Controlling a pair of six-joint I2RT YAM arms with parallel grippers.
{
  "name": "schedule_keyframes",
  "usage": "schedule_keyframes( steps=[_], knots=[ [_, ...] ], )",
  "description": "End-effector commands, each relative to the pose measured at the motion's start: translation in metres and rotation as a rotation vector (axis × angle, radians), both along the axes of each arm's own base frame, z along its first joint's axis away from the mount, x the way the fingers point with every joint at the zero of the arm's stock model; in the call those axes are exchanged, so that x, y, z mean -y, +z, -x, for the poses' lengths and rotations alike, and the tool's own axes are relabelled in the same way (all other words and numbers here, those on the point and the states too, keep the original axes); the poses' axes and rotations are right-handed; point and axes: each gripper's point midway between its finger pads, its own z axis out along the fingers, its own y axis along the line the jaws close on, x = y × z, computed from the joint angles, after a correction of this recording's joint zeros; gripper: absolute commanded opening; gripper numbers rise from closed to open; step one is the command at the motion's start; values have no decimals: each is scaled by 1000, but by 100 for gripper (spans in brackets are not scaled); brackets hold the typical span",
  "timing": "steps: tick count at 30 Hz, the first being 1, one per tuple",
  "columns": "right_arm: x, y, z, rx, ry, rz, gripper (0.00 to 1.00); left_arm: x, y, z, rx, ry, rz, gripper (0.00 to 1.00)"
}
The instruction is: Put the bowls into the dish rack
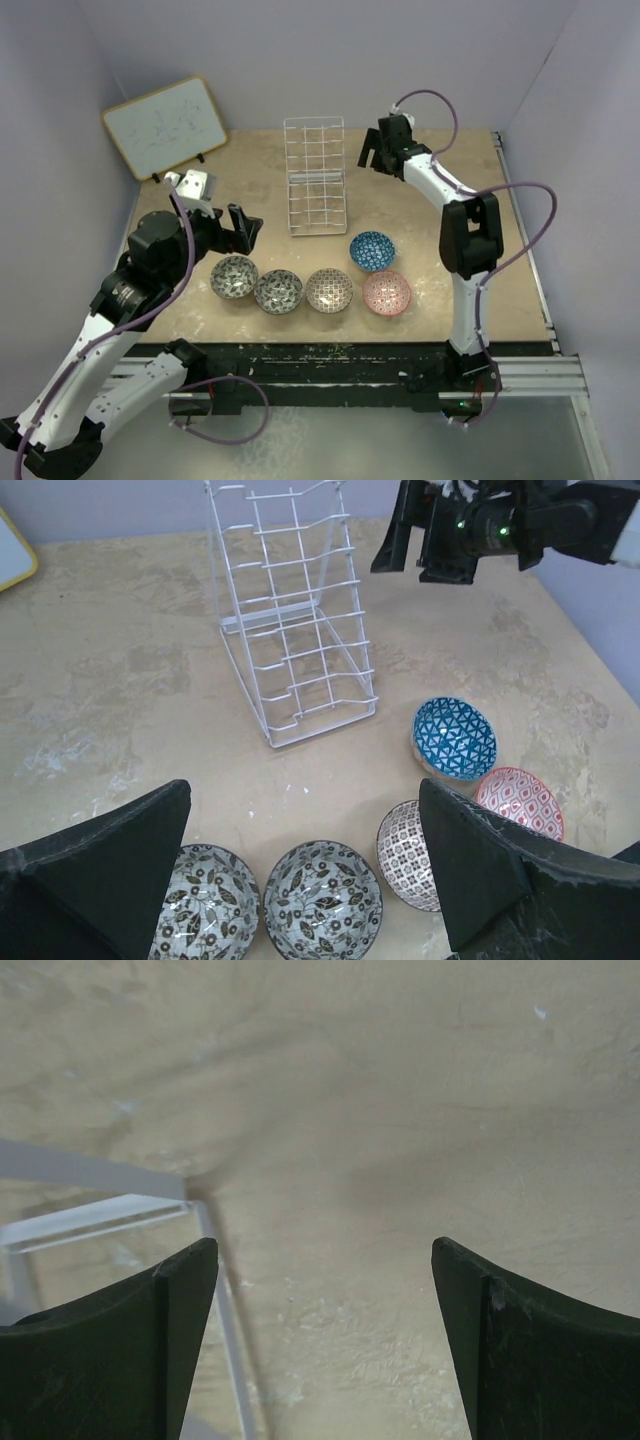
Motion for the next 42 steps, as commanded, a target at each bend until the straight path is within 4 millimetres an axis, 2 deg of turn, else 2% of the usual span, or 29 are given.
schedule_keyframes(
  steps=[1, 4, 11, 17, 27, 33, 39, 42],
  knots=[
    [7, 1, -13, -21, -15, 74, 90, -15, 31, 7, 79, 40, 11, 99],
    [9, -8, -22, -16, -34, 92, 90, -20, 33, 10, 81, 52, 8, 99],
    [-1, -27, -42, 3, -5, 89, 90, -22, 31, 12, 73, 59, 0, 99],
    [-19, -41, -51, -4, 64, 58, 90, -27, 30, 14, 73, 72, -9, 99],
    [-31, -50, -65, 23, 98, 18, 90, -33, 31, 19, 79, 84, -18, 99],
    [-61, -55, -72, 56, 184, -113, 90, -38, 32, 23, 77, 92, -27, 99],
    [-98, -51, -68, 97, 269, -334, 90, -40, 31, 24, 76, 98, -31, 99],
    [-109, -51, -66, 98, 277, -417, 89, -41, 31, 25, 74, 101, -35, 99]
  ],
)
